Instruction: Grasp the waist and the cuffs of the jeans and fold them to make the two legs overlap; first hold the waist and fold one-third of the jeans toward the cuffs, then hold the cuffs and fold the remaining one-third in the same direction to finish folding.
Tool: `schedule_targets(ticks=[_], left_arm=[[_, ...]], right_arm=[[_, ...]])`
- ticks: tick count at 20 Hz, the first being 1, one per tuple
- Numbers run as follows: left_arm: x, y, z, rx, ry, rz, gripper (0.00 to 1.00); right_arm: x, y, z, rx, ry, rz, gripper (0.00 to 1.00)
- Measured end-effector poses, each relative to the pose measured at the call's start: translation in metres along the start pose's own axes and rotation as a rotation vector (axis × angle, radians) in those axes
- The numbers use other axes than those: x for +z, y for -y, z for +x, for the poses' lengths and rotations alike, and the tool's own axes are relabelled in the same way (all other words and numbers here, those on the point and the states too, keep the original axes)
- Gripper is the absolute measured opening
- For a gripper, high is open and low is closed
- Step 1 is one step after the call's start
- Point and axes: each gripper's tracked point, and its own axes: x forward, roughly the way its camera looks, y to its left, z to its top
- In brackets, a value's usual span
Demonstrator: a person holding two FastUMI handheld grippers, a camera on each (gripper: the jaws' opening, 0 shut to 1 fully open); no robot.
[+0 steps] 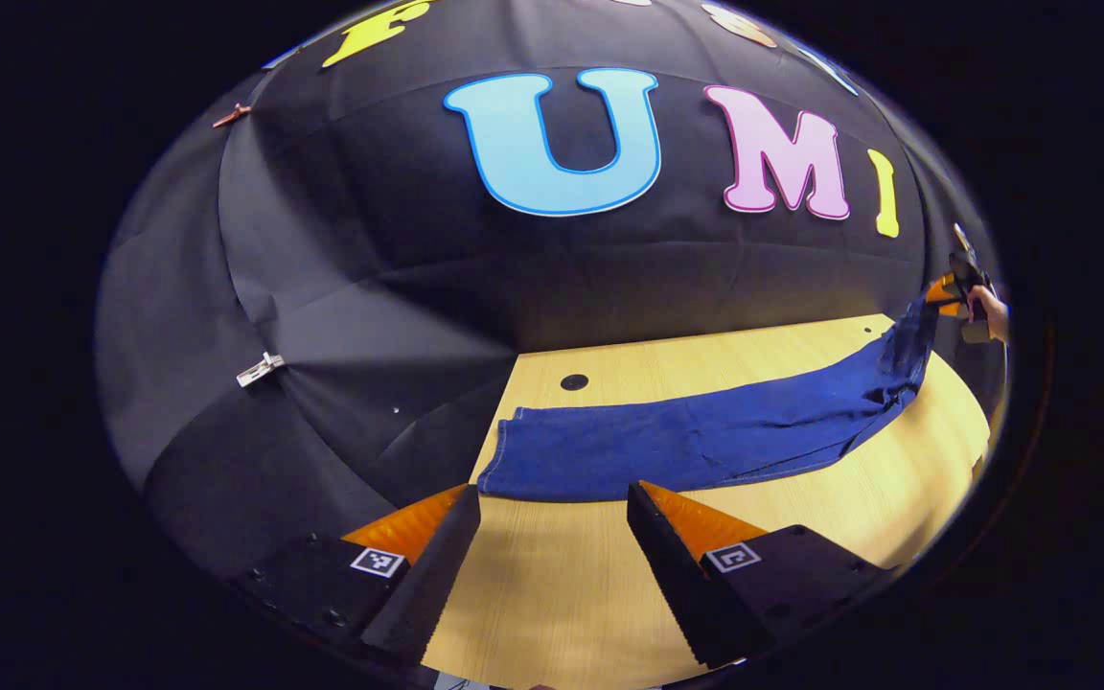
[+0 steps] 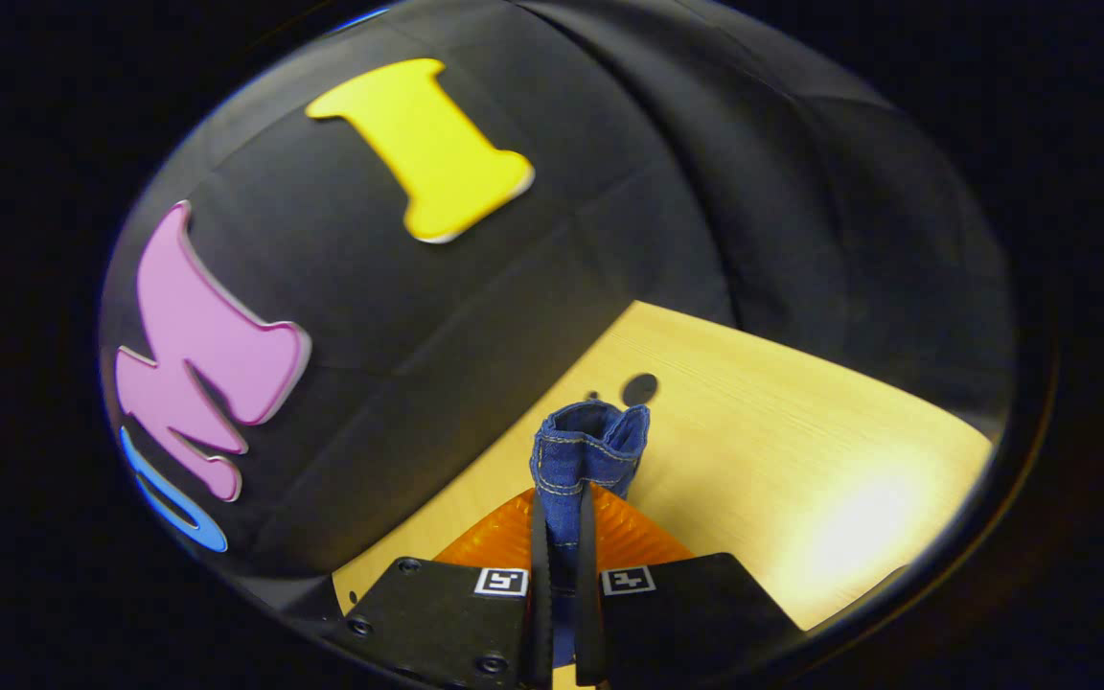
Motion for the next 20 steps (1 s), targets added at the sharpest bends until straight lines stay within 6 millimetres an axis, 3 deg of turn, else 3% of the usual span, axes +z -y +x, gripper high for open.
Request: schedule_targets(ticks=[1, 3, 5, 7, 9, 12, 14, 15, 17, 19, 20], left_arm=[[-0.003, -0.004, -0.004, -0.003, 0.004, -0.008, 0.98], [-0.013, -0.011, -0.008, -0.015, -0.006, -0.026, 0.98], [-0.019, -0.014, -0.01, -0.028, -0.015, -0.02, 0.98], [-0.027, -0.024, -0.019, -0.034, -0.016, 0.0, 0.98], [-0.037, -0.031, -0.024, -0.032, -0.029, 0.009, 0.98], [-0.054, -0.042, -0.029, -0.015, -0.062, -0.02, 0.98], [-0.07, -0.044, -0.028, -0.004, -0.15, -0.09, 0.98], [-0.074, -0.044, -0.028, -0.004, -0.18, -0.12, 0.98], [-0.067, -0.044, -0.024, 0.001, -0.179, -0.163, 0.98], [-0.057, -0.045, -0.013, 0.009, -0.171, -0.193, 0.98], [-0.051, -0.046, -0.003, 0.005, -0.165, -0.205, 0.98]], right_arm=[[0.004, -0.035, -0.016, 0.049, 0.027, -0.037, 0.13], [-0.004, -0.112, -0.028, 0.147, 0.061, -0.119, 0.13], [-0.035, -0.18, -0.039, 0.227, 0.052, -0.227, 0.13], [-0.097, -0.229, -0.039, 0.28, 0.008, -0.372, 0.13], [-0.186, -0.269, -0.037, 0.338, -0.113, -0.496, 0.13], [-0.34, -0.276, -0.032, 0.383, -0.311, -0.654, 0.13], [-0.425, -0.243, -0.027, 0.345, -0.472, -0.773, 0.13], [-0.452, -0.226, -0.028, 0.332, -0.515, -0.822, 0.14], [-0.479, -0.214, -0.024, 0.336, -0.55, -0.886, 0.14], [-0.482, -0.218, -0.025, 0.382, -0.535, -0.918, 0.16], [-0.487, -0.223, -0.032, 0.425, -0.561, -0.902, 0.22]])
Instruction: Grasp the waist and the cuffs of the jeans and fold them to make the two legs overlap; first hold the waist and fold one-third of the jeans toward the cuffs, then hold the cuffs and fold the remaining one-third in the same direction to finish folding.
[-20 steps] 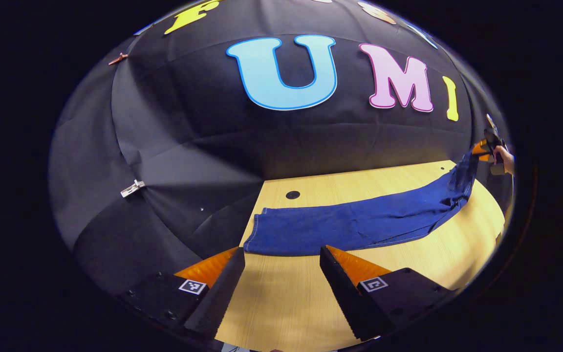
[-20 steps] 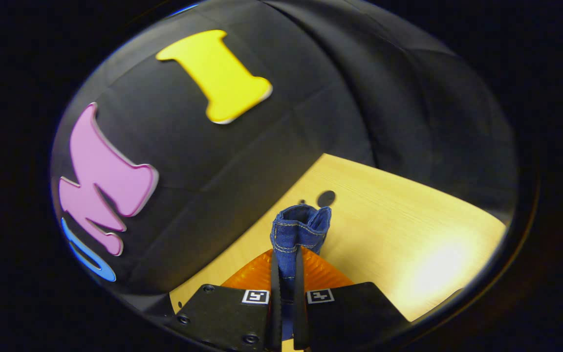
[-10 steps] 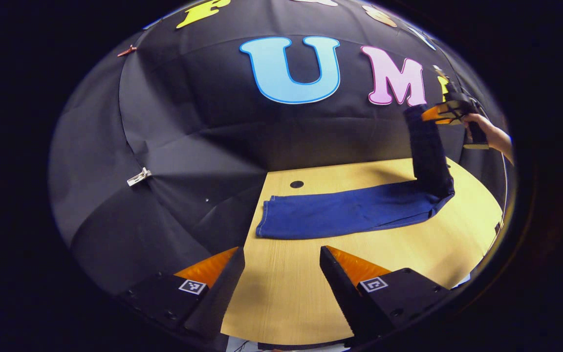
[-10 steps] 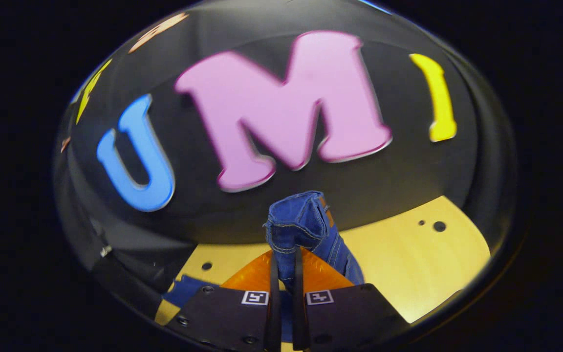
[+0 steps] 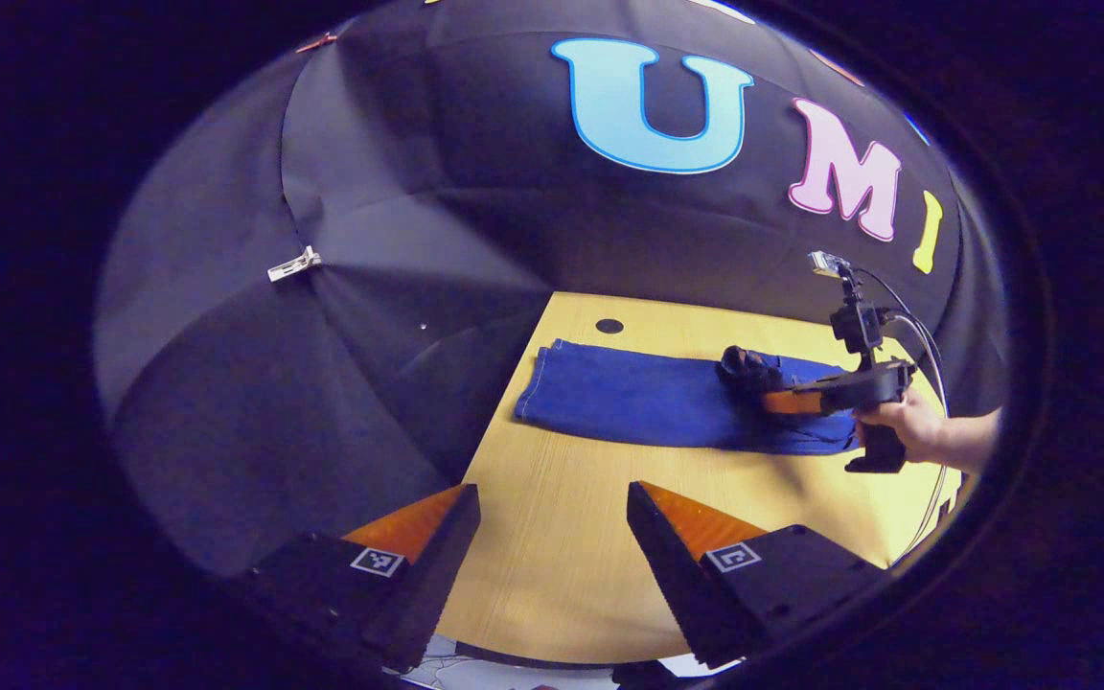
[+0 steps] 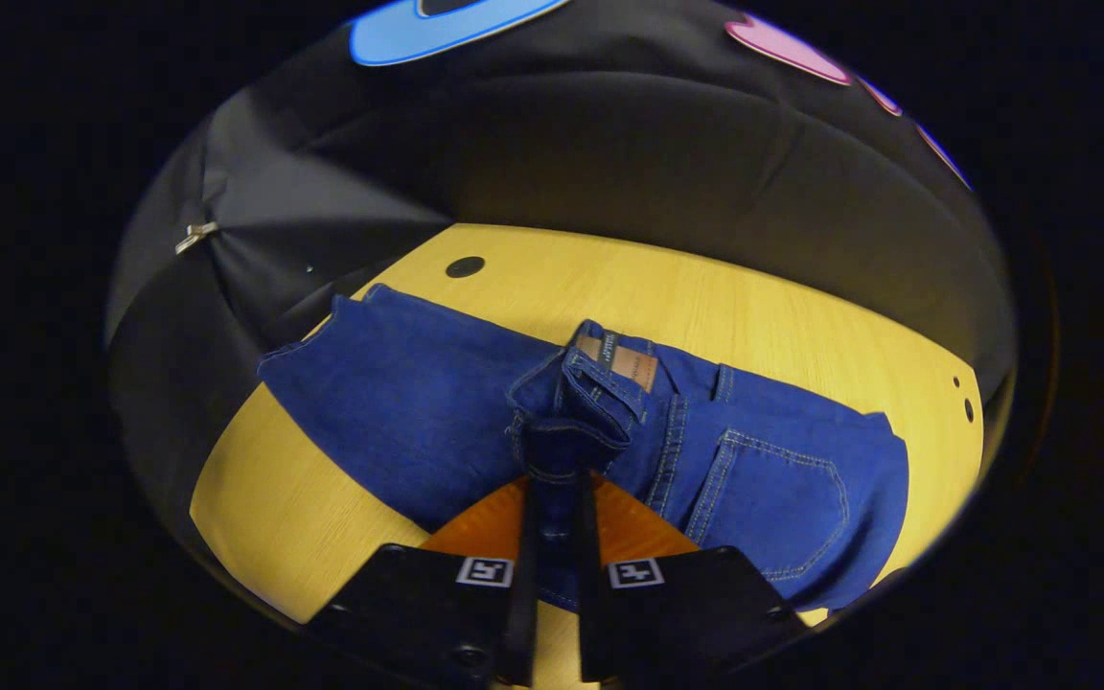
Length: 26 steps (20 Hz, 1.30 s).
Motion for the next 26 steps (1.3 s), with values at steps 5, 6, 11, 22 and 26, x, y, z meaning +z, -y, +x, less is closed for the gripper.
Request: schedule_targets(ticks=[5, 6, 11, 22, 26], left_arm=[[0.038, 0.003, 0.078, -0.042, -0.044, -0.019, 0.98], [0.046, 0.002, 0.099, -0.051, -0.064, -0.046, 0.98], [0.076, -0.004, 0.2, -0.083, -0.265, -0.201, 0.97], [0.037, -0.022, 0.304, 0.02, -0.547, 0.037, 0.98], [0.035, -0.016, 0.309, 0.012, -0.56, 0.06, 0.96]], right_arm=[[0.042, -0.017, -0.087, 0.18, 0.14, 0.063, 0.72], [0.055, -0.01, -0.117, 0.195, 0.197, 0.09, 0.72], [0.045, 0.07, -0.221, 0.147, 0.292, 0.157, 0.72], [-0.016, 0.153, -0.255, 0.021, 0.169, 0.257, 0.72], [-0.005, 0.144, -0.242, 0.056, 0.162, 0.274, 0.72]])
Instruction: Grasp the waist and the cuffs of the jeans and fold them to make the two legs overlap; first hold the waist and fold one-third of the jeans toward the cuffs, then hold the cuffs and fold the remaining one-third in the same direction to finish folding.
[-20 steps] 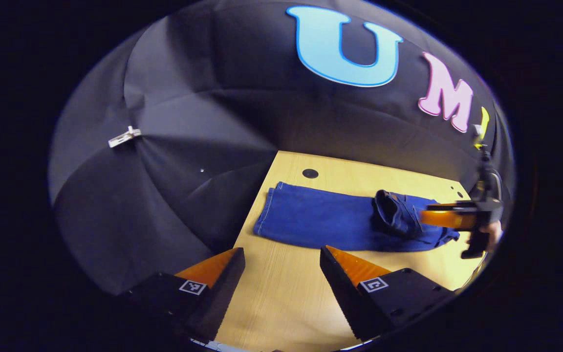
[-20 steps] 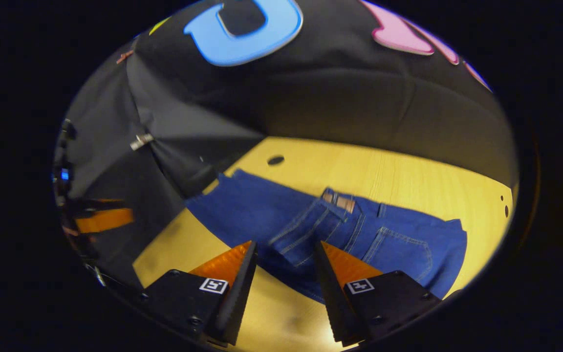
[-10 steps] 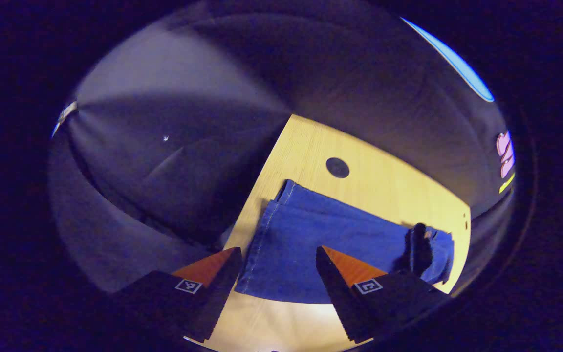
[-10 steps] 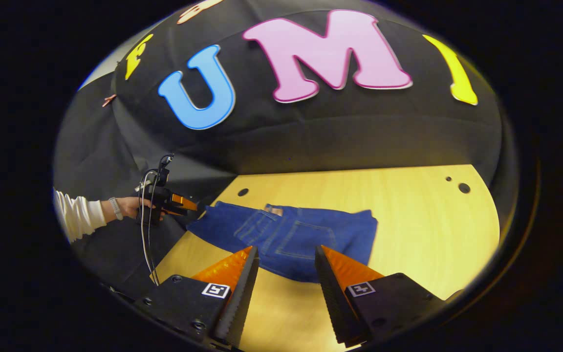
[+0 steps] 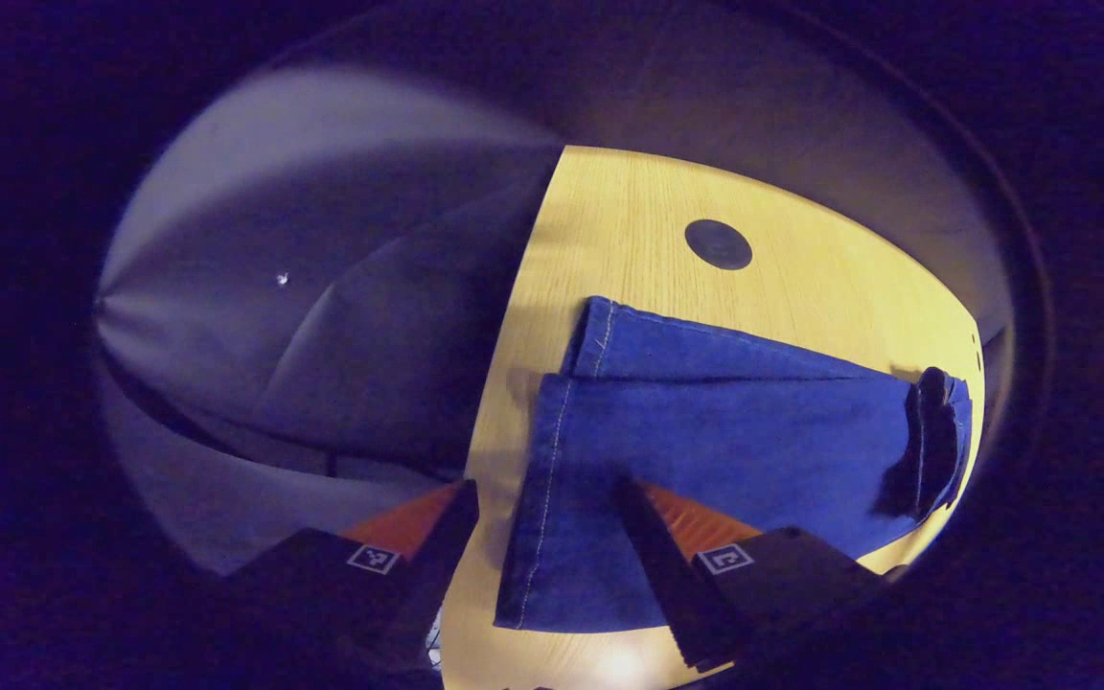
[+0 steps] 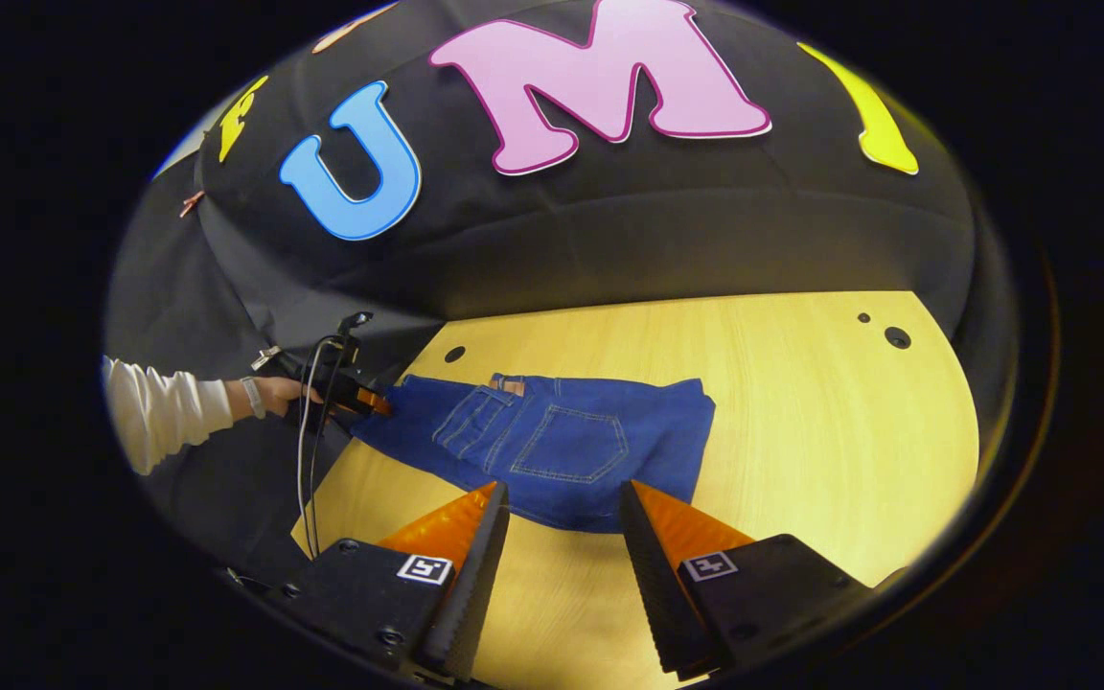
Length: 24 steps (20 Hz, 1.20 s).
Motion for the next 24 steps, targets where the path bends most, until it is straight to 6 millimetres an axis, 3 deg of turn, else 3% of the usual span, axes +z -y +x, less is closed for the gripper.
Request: schedule_targets(ticks=[3, 7, 8, 10, 14, 17, 19, 22, 24], left_arm=[[-0.006, 0.011, 0.001, -0.048, -0.024, 0.014, 0.91], [-0.003, 0.023, -0.001, -0.091, 0.002, 0.049, 0.5], [-0.002, 0.024, -0.001, -0.092, 0.009, 0.039, 0.27], [0.0, 0.025, -0.002, -0.09, 0.013, 0.026, 0.11], [0.003, 0.031, -0.022, -0.115, 0.029, 0.007, 0.07], [0.019, 0.048, -0.068, -0.18, 0.119, 0.031, 0.06], [0.033, 0.073, -0.114, -0.249, 0.181, 0.04, 0.06], [0.05, 0.125, -0.185, -0.34, 0.274, 0.084, 0.06], [0.056, 0.18, -0.232, -0.409, 0.31, 0.101, 0.06]], right_arm=[[0.002, -0.011, 0.009, 0.025, -0.014, 0.004, 0.72], [0.002, -0.023, 0.011, 0.054, -0.02, 0.006, 0.72], [-0.001, -0.025, 0.01, 0.052, -0.022, -0.005, 0.72], [-0.003, -0.019, 0.005, 0.038, -0.027, -0.025, 0.71], [-0.001, -0.015, -0.002, 0.026, -0.011, -0.039, 0.72], [0.004, -0.017, -0.007, 0.034, 0.009, -0.033, 0.72], [0.01, -0.019, -0.011, 0.042, 0.027, -0.02, 0.72], [0.018, -0.021, -0.021, 0.055, 0.059, 0.0, 0.72], [0.024, -0.018, -0.03, 0.053, 0.081, 0.003, 0.72]])
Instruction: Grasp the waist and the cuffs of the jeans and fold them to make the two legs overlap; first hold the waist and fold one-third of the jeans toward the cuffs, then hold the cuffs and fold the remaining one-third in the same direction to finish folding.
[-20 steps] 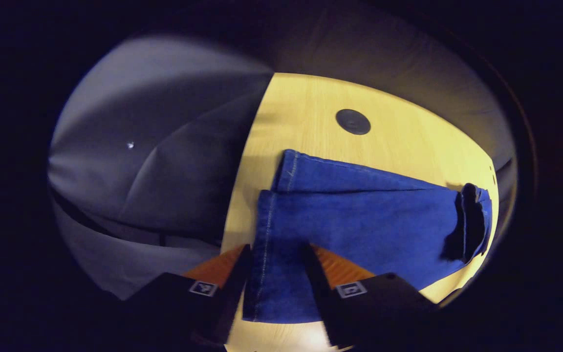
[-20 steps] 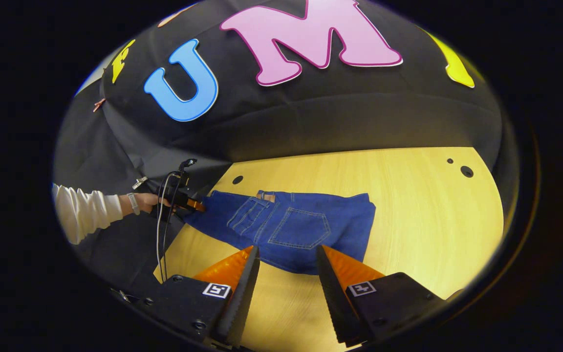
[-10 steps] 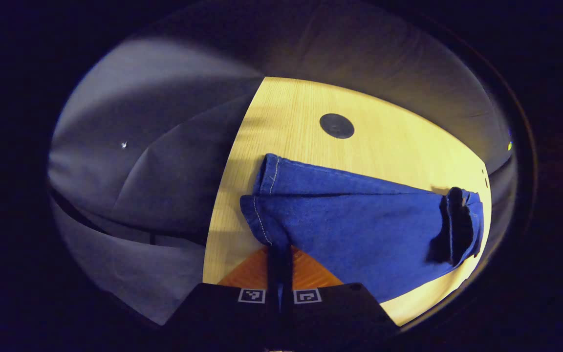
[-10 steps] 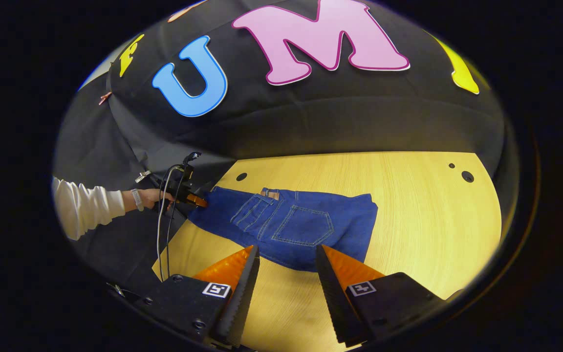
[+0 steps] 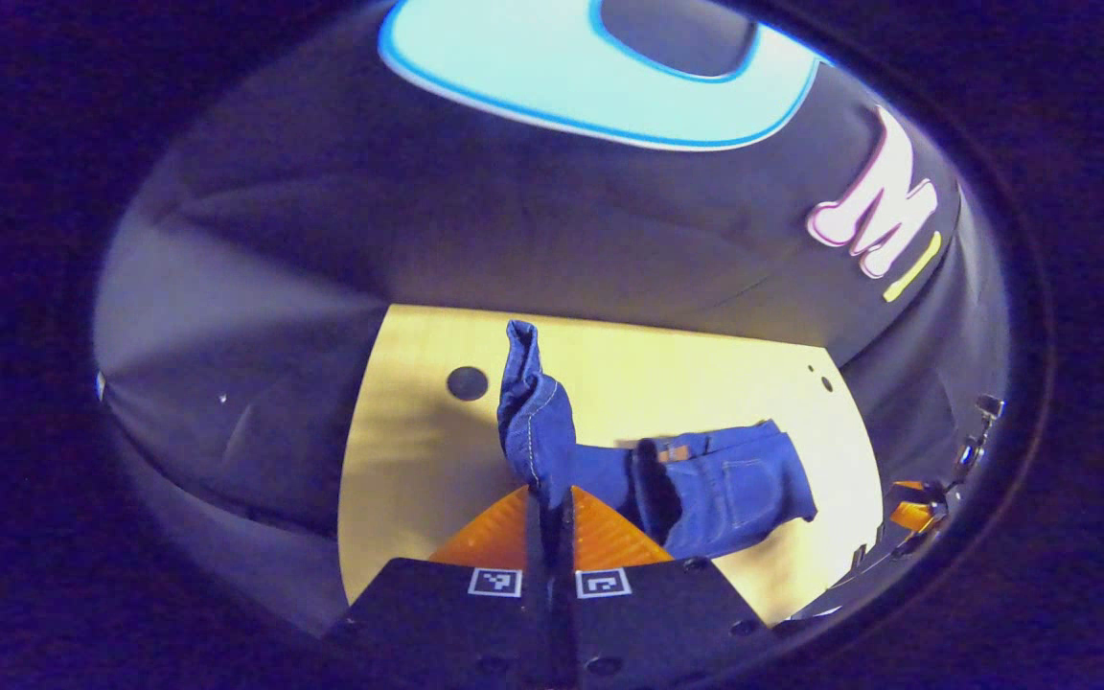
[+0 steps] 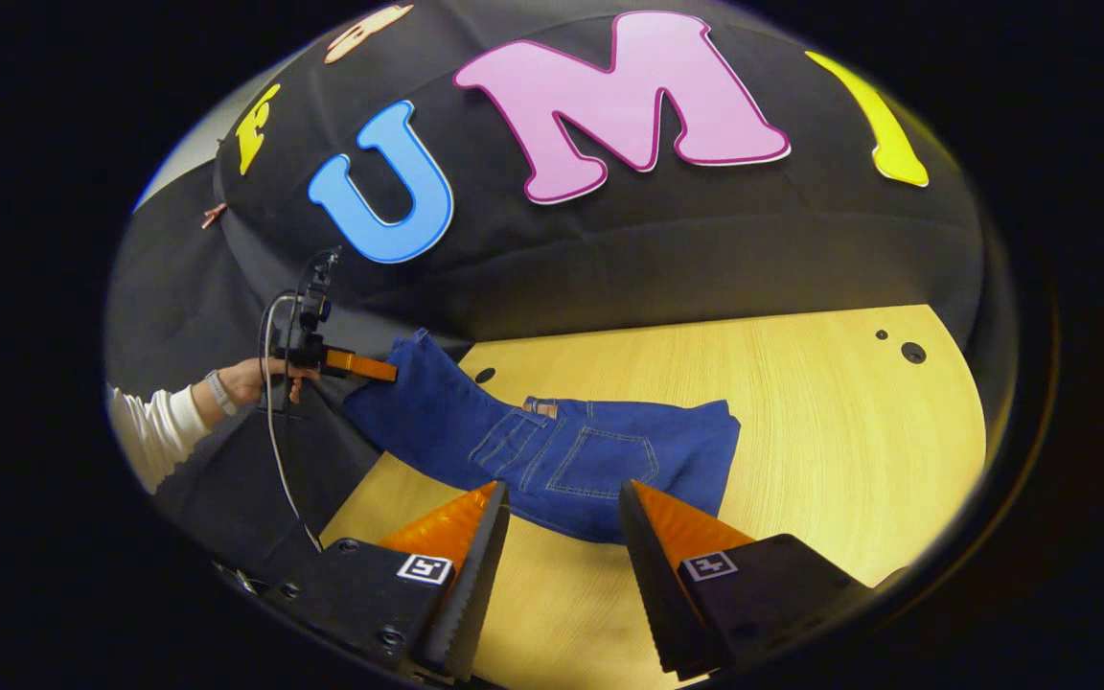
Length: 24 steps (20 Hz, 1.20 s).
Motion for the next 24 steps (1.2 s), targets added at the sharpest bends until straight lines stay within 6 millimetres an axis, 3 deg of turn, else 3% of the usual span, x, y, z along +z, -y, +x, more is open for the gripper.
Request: schedule_targets(ticks=[2, 5, 6, 9, 11, 13, 17, 18, 19, 20, 21, 22, 23, 24], left_arm=[[0.022, 0.072, -0.007, -0.064, 0.027, 0.014, 0.06], [0.034, 0.174, 0.008, -0.152, 0.043, 0.055, 0.06], [0.032, 0.204, 0.023, -0.16, 0.03, 0.083, 0.06], [-0.011, 0.254, 0.088, -0.114, -0.035, 0.169, 0.06], [-0.046, 0.263, 0.132, -0.107, -0.113, 0.178, 0.06], [-0.073, 0.251, 0.169, -0.061, -0.187, 0.181, 0.06], [-0.103, 0.241, 0.214, 0.023, -0.205, 0.255, 0.08], [-0.116, 0.25, 0.222, -0.007, -0.219, 0.245, 0.14], [-0.13, 0.259, 0.228, -0.023, -0.212, 0.248, 0.4], [-0.133, 0.267, 0.231, -0.031, -0.185, 0.268, 0.43], [-0.13, 0.275, 0.23, -0.034, -0.151, 0.294, 0.67], [-0.125, 0.285, 0.222, -0.058, -0.112, 0.303, 0.82], [-0.117, 0.3, 0.208, -0.092, -0.05, 0.295, 0.84], [-0.106, 0.309, 0.192, -0.107, 0.012, 0.29, 0.93]], right_arm=[[0.005, 0.007, -0.012, -0.01, 0.019, -0.004, 0.72], [0.011, 0.021, -0.03, -0.032, 0.042, -0.015, 0.72], [0.011, 0.026, -0.038, -0.038, 0.05, -0.014, 0.71], [0.012, 0.045, -0.053, -0.066, 0.062, -0.002, 0.72], [0.011, 0.059, -0.059, -0.079, 0.061, -0.002, 0.72], [0.006, 0.072, -0.064, -0.095, 0.047, -0.009, 0.71], [0.002, 0.084, -0.067, -0.07, 0.025, -0.019, 0.71], [-0.001, 0.086, -0.066, -0.059, 0.012, -0.023, 0.71], [-0.005, 0.089, -0.066, -0.049, -0.006, -0.03, 0.71], [-0.009, 0.091, -0.067, -0.037, -0.021, -0.038, 0.71], [-0.01, 0.094, -0.068, -0.032, -0.028, -0.052, 0.71], [-0.011, 0.098, -0.07, -0.035, -0.031, -0.07, 0.71], [-0.011, 0.101, -0.073, -0.045, -0.03, -0.089, 0.72], [-0.01, 0.103, -0.077, -0.06, -0.021, -0.108, 0.72]])
